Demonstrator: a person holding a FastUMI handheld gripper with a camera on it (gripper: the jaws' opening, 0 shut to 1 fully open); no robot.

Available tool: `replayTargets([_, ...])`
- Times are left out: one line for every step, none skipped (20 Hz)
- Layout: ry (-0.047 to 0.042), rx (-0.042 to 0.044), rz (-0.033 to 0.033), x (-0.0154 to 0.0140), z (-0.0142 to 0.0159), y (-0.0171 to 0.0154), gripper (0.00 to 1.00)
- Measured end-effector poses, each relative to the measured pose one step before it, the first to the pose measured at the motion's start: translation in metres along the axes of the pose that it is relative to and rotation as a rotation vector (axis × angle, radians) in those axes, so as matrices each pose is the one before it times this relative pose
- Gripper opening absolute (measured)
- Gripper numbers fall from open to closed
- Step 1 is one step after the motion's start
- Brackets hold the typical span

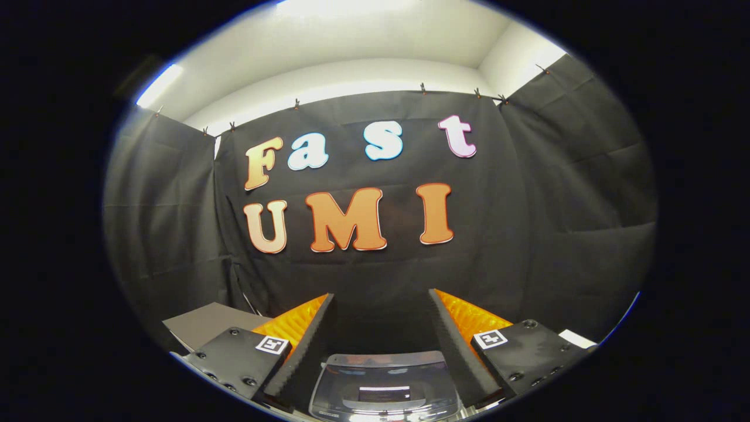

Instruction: Put the clothes into the washing machine and then close the washing machine lid.

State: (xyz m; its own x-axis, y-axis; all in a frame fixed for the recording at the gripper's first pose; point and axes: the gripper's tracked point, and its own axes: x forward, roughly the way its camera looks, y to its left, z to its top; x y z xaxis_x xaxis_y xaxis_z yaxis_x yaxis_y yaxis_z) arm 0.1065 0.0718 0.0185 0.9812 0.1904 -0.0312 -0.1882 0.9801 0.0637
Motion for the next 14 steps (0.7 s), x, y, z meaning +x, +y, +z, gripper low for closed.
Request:
replayTargets([-0.00044,-0.00424,-0.00353,-0.00489,0.00315,-0.00217,0.99])
replayTargets([-0.00531,0.00053,0.00229,-0.00477,0.00531,0.00014,0.99])
replayTargets([-0.00392,0.00158,0.00543,-0.00365,0.00477,0.00026,0.99])
replayTargets([-0.00066,0.00198,0.00060,-0.00415,0.00221,-0.00216,0.99])
replayTargets([-0.00412,0.00145,0.00359,-0.00205,0.00213,-0.00129,0.99])
replayTargets([-0.01149,0.00228,0.00144,-0.00177,0.00453,-0.00158,0.99])
replayTargets([-0.01446,0.00087,-0.00302,-0.00092,0.00357,-0.00305,0.99])
replayTargets([-0.00570,0.00371,-0.00798,-0.00004,0.00011,-0.00429,0.99])
replayTargets([-0.00220,0.00650,-0.00604,-0.00088,-0.00107,-0.00370,0.99])
replayTargets([-0.00121,0.00896,-0.00079,-0.00178,-0.00013,-0.00151,0.99])
replayTargets([-0.00366,0.00860,0.00162,-0.00124,0.00046,-0.00092,0.99])
replayTargets([-0.00030,0.00639,-0.00059,-0.00029,-0.00166,-0.00116,0.99])
replayTargets([0.00245,0.00401,-0.00408,-0.00164,-0.00218,-0.00263,0.99])
replayTargets([0.00140,0.00178,-0.00288,-0.00196,-0.00031,-0.00204,0.99])
